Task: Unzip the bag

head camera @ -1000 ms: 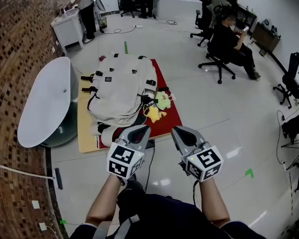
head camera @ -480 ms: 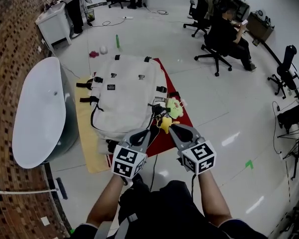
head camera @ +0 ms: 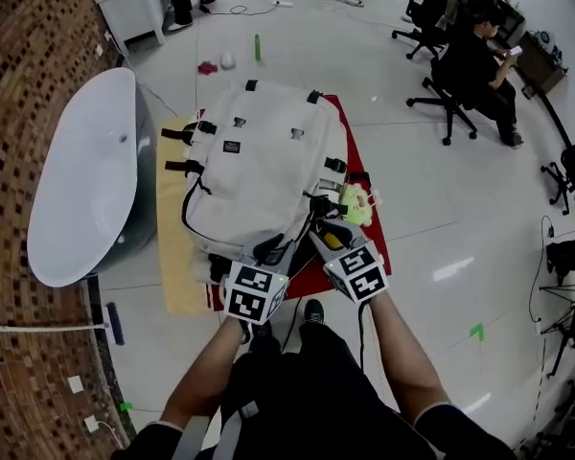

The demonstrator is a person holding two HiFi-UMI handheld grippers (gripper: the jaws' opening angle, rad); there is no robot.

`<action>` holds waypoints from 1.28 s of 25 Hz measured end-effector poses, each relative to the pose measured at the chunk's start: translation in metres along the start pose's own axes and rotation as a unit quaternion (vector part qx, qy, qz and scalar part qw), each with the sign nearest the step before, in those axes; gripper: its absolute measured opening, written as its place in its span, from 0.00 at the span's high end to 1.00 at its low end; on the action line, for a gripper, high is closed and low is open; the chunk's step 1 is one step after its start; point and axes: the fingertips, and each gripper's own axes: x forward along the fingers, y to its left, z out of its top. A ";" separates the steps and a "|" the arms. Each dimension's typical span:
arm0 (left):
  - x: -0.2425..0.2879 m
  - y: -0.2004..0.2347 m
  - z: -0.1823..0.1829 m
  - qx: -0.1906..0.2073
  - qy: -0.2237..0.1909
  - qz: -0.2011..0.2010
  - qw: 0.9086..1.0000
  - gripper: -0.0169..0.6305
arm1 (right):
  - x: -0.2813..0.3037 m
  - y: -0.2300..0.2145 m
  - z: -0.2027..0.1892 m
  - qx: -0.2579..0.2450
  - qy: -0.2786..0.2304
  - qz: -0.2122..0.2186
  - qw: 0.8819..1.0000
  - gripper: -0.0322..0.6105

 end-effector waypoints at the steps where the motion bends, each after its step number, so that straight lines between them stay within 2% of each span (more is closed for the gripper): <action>1: 0.003 0.002 -0.004 -0.001 0.008 0.010 1.000 0.84 | 0.008 -0.002 -0.005 -0.012 0.010 0.009 1.000 0.79; 7: 0.011 0.017 -0.018 -0.010 0.034 0.060 0.998 0.84 | 0.046 -0.011 -0.033 -0.089 0.070 0.052 0.992 0.79; 13: 0.008 0.027 -0.026 -0.014 0.048 0.094 0.994 0.84 | 0.065 -0.014 -0.062 -0.188 0.124 0.069 0.972 0.79; 15: 0.008 0.029 -0.028 -0.019 0.049 0.098 0.994 0.84 | 0.069 -0.017 -0.070 -0.224 0.135 0.062 0.963 0.86; 17: 0.007 0.031 -0.028 -0.019 0.051 0.104 0.993 0.84 | 0.073 -0.019 -0.072 -0.241 0.139 0.061 0.959 0.88; 23: 0.005 0.034 -0.035 -0.023 0.059 0.113 0.992 0.84 | 0.062 -0.013 -0.063 -0.183 0.143 0.091 0.968 0.91; 32: 0.003 0.031 -0.046 -0.019 0.068 0.096 0.993 0.84 | 0.038 0.010 -0.049 -0.116 0.138 0.128 0.975 0.91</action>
